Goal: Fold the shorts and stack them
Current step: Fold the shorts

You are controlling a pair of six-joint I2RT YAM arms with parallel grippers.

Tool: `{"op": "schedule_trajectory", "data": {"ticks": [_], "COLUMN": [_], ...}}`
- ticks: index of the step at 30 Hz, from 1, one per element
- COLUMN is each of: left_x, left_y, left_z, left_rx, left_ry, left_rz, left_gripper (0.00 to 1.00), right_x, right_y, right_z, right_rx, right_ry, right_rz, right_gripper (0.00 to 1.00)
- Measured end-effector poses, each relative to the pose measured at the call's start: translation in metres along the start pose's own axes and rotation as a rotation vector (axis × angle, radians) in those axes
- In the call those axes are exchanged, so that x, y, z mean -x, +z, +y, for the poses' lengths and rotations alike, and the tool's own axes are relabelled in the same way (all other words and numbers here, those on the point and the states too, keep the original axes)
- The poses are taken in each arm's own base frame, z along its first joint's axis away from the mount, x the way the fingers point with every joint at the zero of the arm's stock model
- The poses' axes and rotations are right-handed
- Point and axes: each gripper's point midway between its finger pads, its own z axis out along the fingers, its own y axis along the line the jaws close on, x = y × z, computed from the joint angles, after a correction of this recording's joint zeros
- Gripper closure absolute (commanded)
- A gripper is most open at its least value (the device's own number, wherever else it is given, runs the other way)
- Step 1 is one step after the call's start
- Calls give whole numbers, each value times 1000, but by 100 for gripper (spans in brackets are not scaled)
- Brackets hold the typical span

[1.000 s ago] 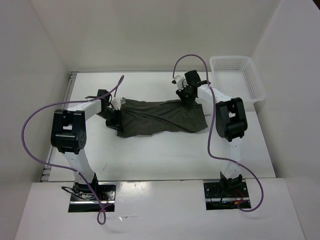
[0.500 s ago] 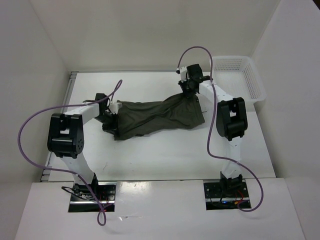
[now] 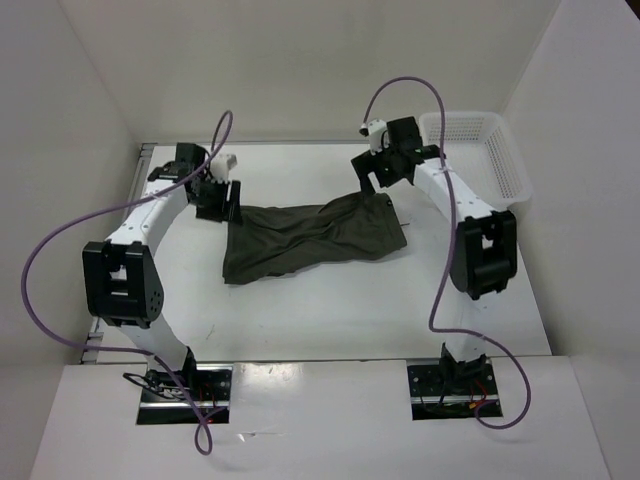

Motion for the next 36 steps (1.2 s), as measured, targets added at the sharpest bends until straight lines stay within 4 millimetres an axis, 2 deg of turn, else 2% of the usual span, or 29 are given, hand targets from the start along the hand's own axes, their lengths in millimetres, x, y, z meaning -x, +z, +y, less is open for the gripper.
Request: {"op": "schedule_trajectory", "data": {"ticks": [2, 4, 5, 7, 9, 12, 15, 17, 22, 25, 26, 27, 30, 36], "left_x": [45, 70, 77, 87, 84, 69, 60, 64, 88, 94, 95, 97, 97, 93], "left_y": [-16, -19, -15, 6, 38, 77, 97, 98, 96, 96, 96, 97, 100, 102], "left_z": [-2, -1, 0, 7, 17, 29, 34, 35, 33, 33, 32, 32, 31, 27], "left_rx": [9, 14, 15, 13, 10, 5, 3, 1, -6, -9, -14, -18, -29, -54], "left_ry": [43, 65, 69, 69, 55, 29, 18, 22, 51, 58, 60, 61, 63, 60], "left_rz": [-132, -198, -211, -205, -161, -82, -46, -60, -146, -166, -174, -178, -181, -166], "left_gripper": [31, 31, 31, 31, 31, 31, 31, 31, 31, 36, 40, 52, 66, 83], "right_x": [8, 1, -8, -31, -58, -100, -116, -118, -124, -134, -138, -142, -150, -154], "right_y": [-32, -55, -62, -66, -60, -49, -44, -43, -40, -35, -33, -31, -24, -20], "right_z": [6, 14, 19, 27, 30, 32, 30, 29, 32, 37, 38, 39, 42, 45], "right_rx": [13, 24, 34, 61, 84, 111, 121, 129, 154, 176, 183, 190, 204, 224], "right_ry": [-13, -21, -22, -12, 8, 48, 66, 68, 58, 57, 56, 58, 64, 76], "right_rz": [-45, -60, -51, -11, 50, 164, 210, 212, 221, 247, 257, 269, 292, 305], "right_gripper": [2, 2, 2, 2, 2, 2, 5, 5, 5, 8, 8, 10, 11, 19]}}
